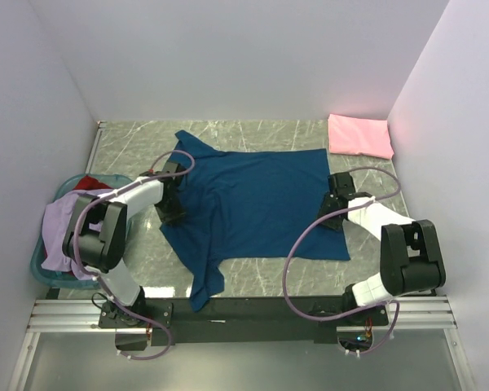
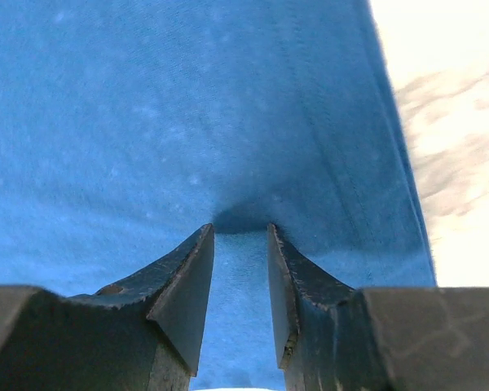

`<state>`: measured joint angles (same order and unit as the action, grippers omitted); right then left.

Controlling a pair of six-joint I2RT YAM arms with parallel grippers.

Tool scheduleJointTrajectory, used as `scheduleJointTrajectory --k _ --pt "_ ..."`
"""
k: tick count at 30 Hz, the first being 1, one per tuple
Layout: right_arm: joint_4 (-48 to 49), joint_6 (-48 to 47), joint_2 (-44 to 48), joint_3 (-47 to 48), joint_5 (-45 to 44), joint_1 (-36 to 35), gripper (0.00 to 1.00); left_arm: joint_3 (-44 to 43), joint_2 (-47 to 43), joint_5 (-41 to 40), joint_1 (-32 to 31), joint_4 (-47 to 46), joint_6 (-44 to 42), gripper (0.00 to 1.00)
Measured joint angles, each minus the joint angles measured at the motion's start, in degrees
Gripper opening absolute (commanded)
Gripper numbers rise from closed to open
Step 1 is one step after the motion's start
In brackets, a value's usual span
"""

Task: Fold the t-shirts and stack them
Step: Flatten the tshirt out

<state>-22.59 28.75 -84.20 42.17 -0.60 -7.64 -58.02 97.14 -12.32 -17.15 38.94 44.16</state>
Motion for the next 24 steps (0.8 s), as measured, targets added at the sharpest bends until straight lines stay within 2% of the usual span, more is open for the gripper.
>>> scheduleJointTrajectory --k 7,10,13,14,16,17,19,21,24 --pt "-0.20 -0.07 -1.84 1.86 -0.48 5.55 0.40 -3.72 2.89 -5.07 3.17 2.60 -3.06 0.35" --pt "-0.83 -0.26 -2.40 2.71 -1.64 7.32 0.40 -5.77 4.59 -7.13 3.28 3.85 -4.15 0.41" --pt "-1.42 -0.52 -2.56 2.93 -2.82 8.61 0.41 -6.73 5.22 -8.66 3.34 4.28 -5.42 0.53" --pt "-1.66 -0.70 -2.47 2.93 -3.08 8.81 0.41 -6.73 5.09 -9.07 3.41 4.39 -5.86 0.62" --pt "-2.43 -1.25 -1.68 2.93 -3.52 8.59 0.42 -6.54 4.46 -10.10 3.50 4.33 -6.27 0.71" --pt "-2.91 -1.49 -0.83 2.89 -3.76 8.13 0.42 -6.36 3.89 -10.67 3.61 4.22 -6.58 0.78" --pt "-3.74 -1.88 1.68 2.86 -3.98 6.58 0.43 -6.27 2.34 -11.69 3.74 4.26 -6.84 0.79" --pt "-4.17 -2.71 5.53 2.91 -3.52 2.93 0.43 -6.27 -0.33 -12.20 3.78 4.66 -6.58 0.79" --pt "-4.52 -4.48 9.73 4.42 -2.03 -6.82 0.43 -6.03 -6.12 -12.31 2.78 5.79 -4.94 0.74"
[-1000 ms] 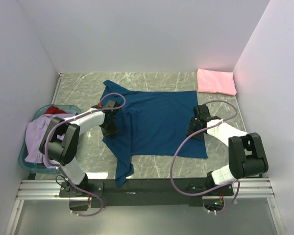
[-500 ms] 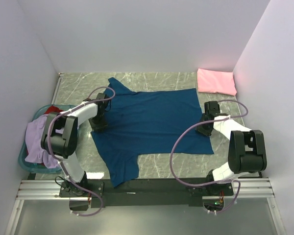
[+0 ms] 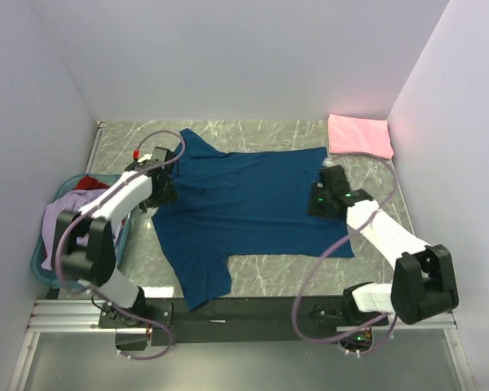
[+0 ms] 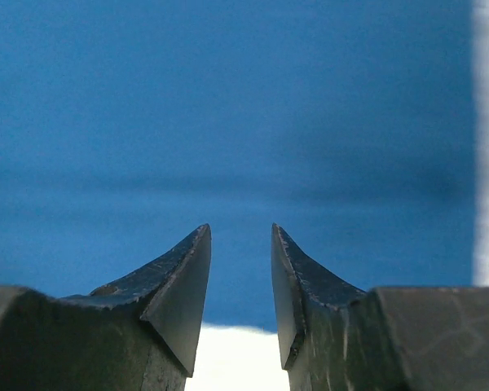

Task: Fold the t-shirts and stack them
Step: Flatten the tshirt out

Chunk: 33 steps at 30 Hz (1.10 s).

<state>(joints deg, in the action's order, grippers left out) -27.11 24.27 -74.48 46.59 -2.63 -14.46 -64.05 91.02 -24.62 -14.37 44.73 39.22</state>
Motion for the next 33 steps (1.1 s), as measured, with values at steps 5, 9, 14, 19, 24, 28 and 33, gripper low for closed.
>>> scheduleJointTrajectory --k 5,9,14,19,24,28,33 --pt "0.83 -2.10 -0.20 2.71 3.69 -10.49 0.43 3.48 -7.98 3.34 -6.54 0.33 3.80 0.59" --pt "0.00 -2.73 -3.04 2.36 4.15 -10.75 0.43 9.07 -6.27 8.02 -11.21 -0.20 6.10 0.52" --pt "-1.33 -3.08 -5.03 0.61 3.93 -10.64 0.43 12.83 -0.83 11.02 -11.58 0.72 6.69 0.54" --pt "-3.02 -2.25 -6.56 -1.62 4.00 -10.36 0.43 12.79 -0.52 11.19 -11.47 1.29 6.80 0.57" --pt "-4.48 -0.90 -10.71 -1.90 3.91 -10.25 0.44 12.81 -0.46 11.08 -11.32 1.49 7.06 0.57" --pt "-4.57 0.22 -11.06 -1.84 4.46 -9.25 0.44 12.46 -0.17 10.88 -10.78 2.12 7.21 0.60" --pt "-4.55 1.40 -11.21 -1.92 7.02 -6.25 0.45 10.32 1.97 10.67 -9.09 4.52 7.02 0.60"
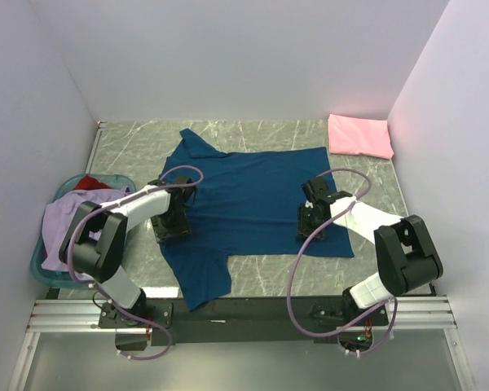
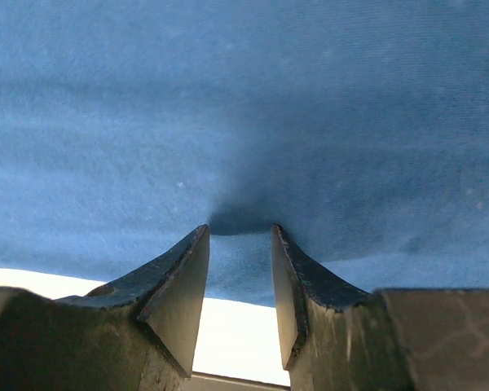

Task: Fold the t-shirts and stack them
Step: Flatten the tshirt out

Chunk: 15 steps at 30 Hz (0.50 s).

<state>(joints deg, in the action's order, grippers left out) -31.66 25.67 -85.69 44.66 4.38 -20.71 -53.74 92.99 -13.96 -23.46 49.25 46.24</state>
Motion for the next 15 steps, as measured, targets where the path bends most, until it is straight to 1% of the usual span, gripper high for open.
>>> scheduleJointTrajectory --k 3,7,11,15 --pt "0.09 0.37 0.00 -0.11 1.57 2.01 0.45 -2.03 2.08 -0.48 0.66 1.66 -0.55 0.61" --pt "0.11 0.48 -0.07 -0.11 2.21 2.82 0.45 -3.91 4.00 -0.70 0.79 3.13 -1.68 0.61" --pt "0.11 0.50 -0.09 -0.11 2.29 2.93 0.45 -4.70 4.66 -1.57 0.79 3.72 -3.02 0.66" --pt "0.11 0.48 -0.11 -0.04 2.34 2.97 0.45 -5.38 5.01 -3.98 0.79 3.54 -4.76 0.70"
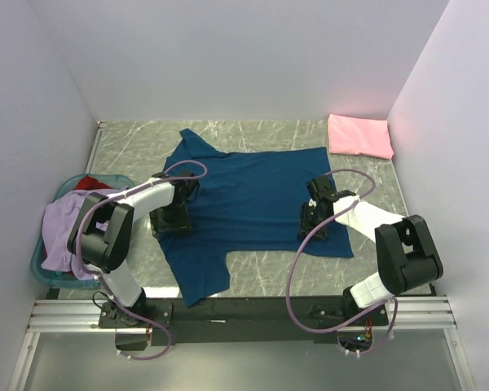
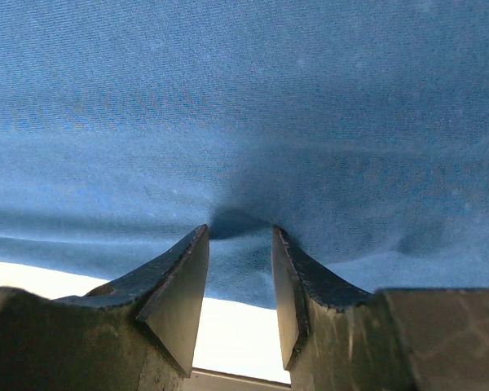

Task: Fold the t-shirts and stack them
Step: Flatten the tshirt out

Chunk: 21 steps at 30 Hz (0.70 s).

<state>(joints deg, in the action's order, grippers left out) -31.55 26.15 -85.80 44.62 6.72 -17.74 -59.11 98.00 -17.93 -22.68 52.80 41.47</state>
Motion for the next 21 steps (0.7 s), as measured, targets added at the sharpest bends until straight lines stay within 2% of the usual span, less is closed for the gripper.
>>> scheduleJointTrajectory --k 7,14,18,21 --pt "-0.22 -0.04 -0.83 0.83 -0.22 0.02 0.45 -3.69 2.95 -5.46 0.02 -1.20 -2.89 0.75" --pt "-0.55 -0.98 0.24 1.03 -2.40 -0.35 0.47 -3.21 1.38 -8.87 -0.33 -2.51 -1.09 0.87" --pt "-2.82 -1.62 4.61 1.09 -5.16 -1.77 0.47 -2.16 -4.07 -10.14 -3.80 -0.09 2.71 0.86" --pt "-4.15 -1.57 9.27 1.36 -5.68 -3.32 0.47 -2.16 -10.03 -8.70 -9.46 1.77 5.35 0.75"
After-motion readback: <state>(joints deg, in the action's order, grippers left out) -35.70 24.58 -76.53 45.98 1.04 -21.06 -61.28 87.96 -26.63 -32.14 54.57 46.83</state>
